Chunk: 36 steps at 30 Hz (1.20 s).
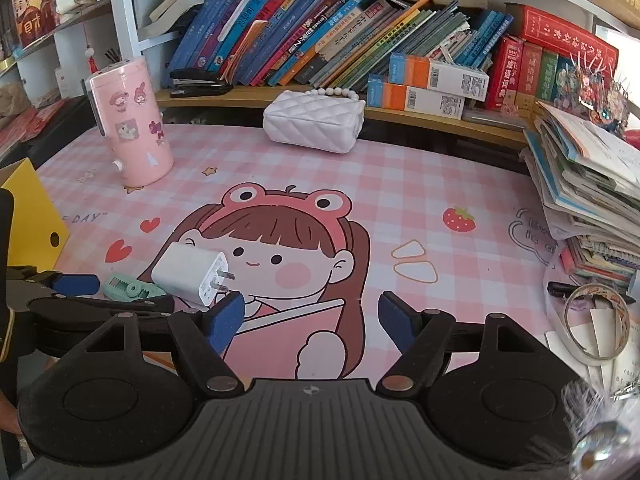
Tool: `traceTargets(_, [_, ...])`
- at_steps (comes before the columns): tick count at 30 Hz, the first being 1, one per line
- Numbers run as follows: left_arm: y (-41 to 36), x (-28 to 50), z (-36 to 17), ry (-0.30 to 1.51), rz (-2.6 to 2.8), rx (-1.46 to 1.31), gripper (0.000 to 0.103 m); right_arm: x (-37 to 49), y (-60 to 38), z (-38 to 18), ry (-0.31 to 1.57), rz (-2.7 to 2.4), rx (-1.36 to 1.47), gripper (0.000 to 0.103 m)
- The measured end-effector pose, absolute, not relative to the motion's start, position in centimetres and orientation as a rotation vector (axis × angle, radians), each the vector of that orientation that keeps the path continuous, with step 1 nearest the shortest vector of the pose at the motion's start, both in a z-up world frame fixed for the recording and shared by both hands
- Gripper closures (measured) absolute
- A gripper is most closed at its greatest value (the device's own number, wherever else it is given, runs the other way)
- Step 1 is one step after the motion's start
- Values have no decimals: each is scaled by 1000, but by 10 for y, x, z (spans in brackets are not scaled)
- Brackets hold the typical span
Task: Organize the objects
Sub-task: 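Move both grippers toward the mint-green toy and white charger plug, then grasp the mint-green toy with the left gripper while the right gripper grasps the white charger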
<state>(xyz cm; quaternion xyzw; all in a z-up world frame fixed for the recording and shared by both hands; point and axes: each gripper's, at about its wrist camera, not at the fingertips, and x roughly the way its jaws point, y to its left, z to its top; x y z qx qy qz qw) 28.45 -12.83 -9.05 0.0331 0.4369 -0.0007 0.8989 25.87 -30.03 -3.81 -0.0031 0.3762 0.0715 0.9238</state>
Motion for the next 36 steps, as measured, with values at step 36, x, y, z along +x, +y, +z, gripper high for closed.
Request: traceTargets(36, [-111, 203, -59, 904, 47, 78, 34, 323, -208, -83, 853, 397, -152, 33])
